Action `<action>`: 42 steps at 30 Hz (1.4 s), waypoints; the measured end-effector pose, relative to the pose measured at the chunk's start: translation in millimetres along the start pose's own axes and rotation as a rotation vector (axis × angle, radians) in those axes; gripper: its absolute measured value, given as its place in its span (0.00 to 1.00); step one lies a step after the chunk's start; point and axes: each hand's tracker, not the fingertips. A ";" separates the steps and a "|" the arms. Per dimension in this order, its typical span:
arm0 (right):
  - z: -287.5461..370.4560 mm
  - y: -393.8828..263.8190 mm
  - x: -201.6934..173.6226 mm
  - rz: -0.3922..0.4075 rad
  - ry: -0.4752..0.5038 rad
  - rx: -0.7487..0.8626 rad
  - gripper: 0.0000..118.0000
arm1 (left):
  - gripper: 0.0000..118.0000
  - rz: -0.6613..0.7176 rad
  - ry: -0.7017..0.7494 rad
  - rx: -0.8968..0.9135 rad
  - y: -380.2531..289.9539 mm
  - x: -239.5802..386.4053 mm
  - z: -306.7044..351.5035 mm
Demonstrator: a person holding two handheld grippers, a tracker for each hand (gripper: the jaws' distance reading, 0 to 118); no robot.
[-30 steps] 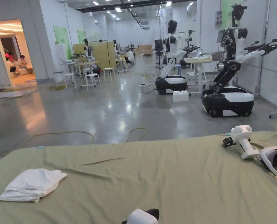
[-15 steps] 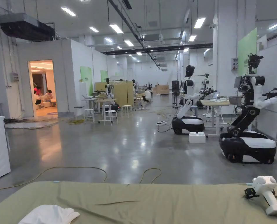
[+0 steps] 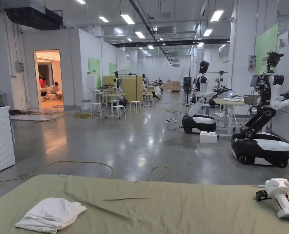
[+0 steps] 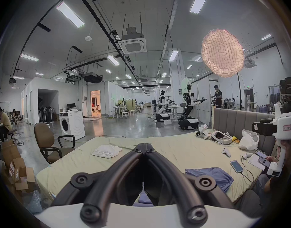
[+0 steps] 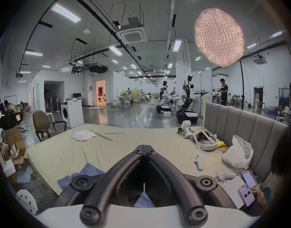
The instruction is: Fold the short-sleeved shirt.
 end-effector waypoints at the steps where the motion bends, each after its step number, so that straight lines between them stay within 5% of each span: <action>1: -0.2 -0.8 -0.2 0.004 -0.001 -0.005 0.00 | 0.00 0.010 -0.010 -0.006 2.1 -0.9 -2.3; 7: -3.2 -14.9 2.4 -0.028 0.014 -0.048 0.00 | 0.02 0.018 -0.069 -0.051 -3.3 -4.5 -32.4; 9: -3.6 -24.1 6.8 -0.040 0.025 -0.072 0.00 | 0.19 0.045 -0.140 -0.121 -14.3 -7.7 -54.4; 11: -3.4 -33.3 10.3 -0.056 0.031 -0.110 0.00 | 0.59 0.105 -0.261 -0.248 -31.7 -12.5 -88.4; 12: -3.0 -38.6 12.3 -0.063 0.034 -0.127 0.00 | 0.59 0.122 -0.315 -0.301 -44.8 -14.4 -107.1; 16: -2.0 -60.9 21.7 -0.061 0.026 -0.219 0.00 | 0.85 0.123 -0.366 -0.510 -113.5 -4.2 -200.9; 22: -5.9 -85.3 42.9 -0.068 -0.048 -0.346 0.00 | 0.85 0.282 -0.224 -0.845 -224.4 -7.6 -334.0; 25: -7.3 -98.3 55.8 -0.100 -0.097 -0.408 0.00 | 0.84 0.153 -0.102 -0.912 -254.0 -9.7 -371.9; 27: -13.0 -108.5 64.3 -0.144 -0.107 -0.457 0.00 | 0.80 0.184 -0.095 -0.951 -266.1 -12.2 -391.3; 28: -15.8 -113.4 67.3 -0.154 -0.114 -0.478 0.00 | 0.73 0.189 -0.086 -0.949 -268.2 -11.0 -397.5; 31: -24.8 -122.2 68.7 -0.139 -0.131 -0.506 0.00 | 0.29 0.198 -0.088 -0.952 -265.7 -1.8 -403.7; 32: -27.4 -123.6 68.0 -0.139 -0.130 -0.514 0.00 | 0.24 0.200 -0.101 -0.966 -267.4 3.9 -406.3; 35: -37.2 -126.8 65.2 -0.133 -0.108 -0.531 0.00 | 0.20 0.074 -0.107 -1.005 -275.4 20.7 -404.4; 42: -81.0 -121.7 72.4 -0.176 -0.002 -0.498 0.00 | 0.16 0.122 -0.083 -1.044 -281.7 14.8 -410.4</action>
